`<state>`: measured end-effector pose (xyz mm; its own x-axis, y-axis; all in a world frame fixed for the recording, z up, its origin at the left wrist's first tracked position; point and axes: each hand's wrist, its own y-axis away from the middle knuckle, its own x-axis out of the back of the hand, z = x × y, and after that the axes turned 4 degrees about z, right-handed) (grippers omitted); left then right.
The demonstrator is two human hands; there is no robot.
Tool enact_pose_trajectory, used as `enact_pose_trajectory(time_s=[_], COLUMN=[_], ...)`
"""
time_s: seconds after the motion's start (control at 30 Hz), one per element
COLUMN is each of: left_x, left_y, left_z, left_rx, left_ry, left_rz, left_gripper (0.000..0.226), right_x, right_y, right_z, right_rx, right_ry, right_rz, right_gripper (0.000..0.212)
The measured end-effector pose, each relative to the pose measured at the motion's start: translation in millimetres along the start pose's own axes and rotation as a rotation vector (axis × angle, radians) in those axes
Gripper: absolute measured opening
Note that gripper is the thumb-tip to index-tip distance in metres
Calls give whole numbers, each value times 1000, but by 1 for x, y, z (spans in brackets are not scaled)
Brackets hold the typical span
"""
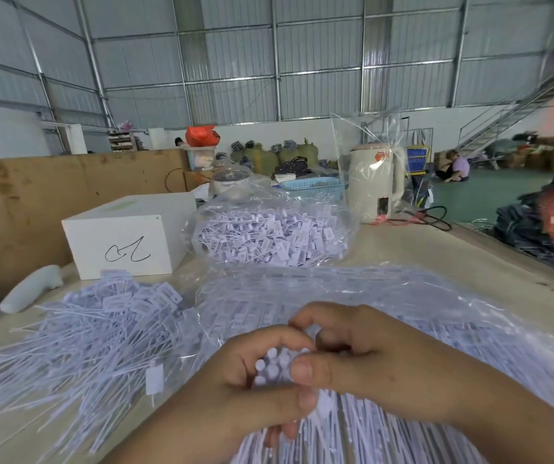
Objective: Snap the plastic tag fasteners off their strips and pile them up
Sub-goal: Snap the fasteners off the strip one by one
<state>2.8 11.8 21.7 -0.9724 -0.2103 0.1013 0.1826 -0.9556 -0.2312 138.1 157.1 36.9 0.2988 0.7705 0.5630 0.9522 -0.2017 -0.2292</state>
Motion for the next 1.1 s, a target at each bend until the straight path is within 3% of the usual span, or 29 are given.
enact_pose_trajectory(time_s=[0.1,0.17,0.27,0.53,0.73,0.9,0.97,1.03,1.1], left_x=[1,1,-4,-14,-14,-15,-13,-12,-12], left_y=[0,-1,-4,-10,-8,-6,-7,-9,-9], left_z=[1,0,-4,-7,-3,1,0,-2,-5], left_rx=[-2,-11,-50,-175,-198,-192,-207,-210,-212], left_ry=[-6,-11,-14,-13,-26,109,116,80,24], left_rz=[73,131,279,583,597,603,629,631,607], left_gripper=[15,14,11,5,5,7,6,9,10], right_x=[11,14,11,-12,-23,7,14,8,-2], right_y=[3,2,-2,-9,-11,-6,0,1,-1], right_z=[1,2,4,-2,-7,-9,-11,-13,-9], right_rx=[-50,-63,-42,-43,-80,-52,-36,-28,5], right_ry=[38,94,179,181,95,-96,-118,-174,-118], right_rz=[-54,-34,104,449,526,815,695,467,282], right_gripper=[47,42,26,19,24,41,38,29,37])
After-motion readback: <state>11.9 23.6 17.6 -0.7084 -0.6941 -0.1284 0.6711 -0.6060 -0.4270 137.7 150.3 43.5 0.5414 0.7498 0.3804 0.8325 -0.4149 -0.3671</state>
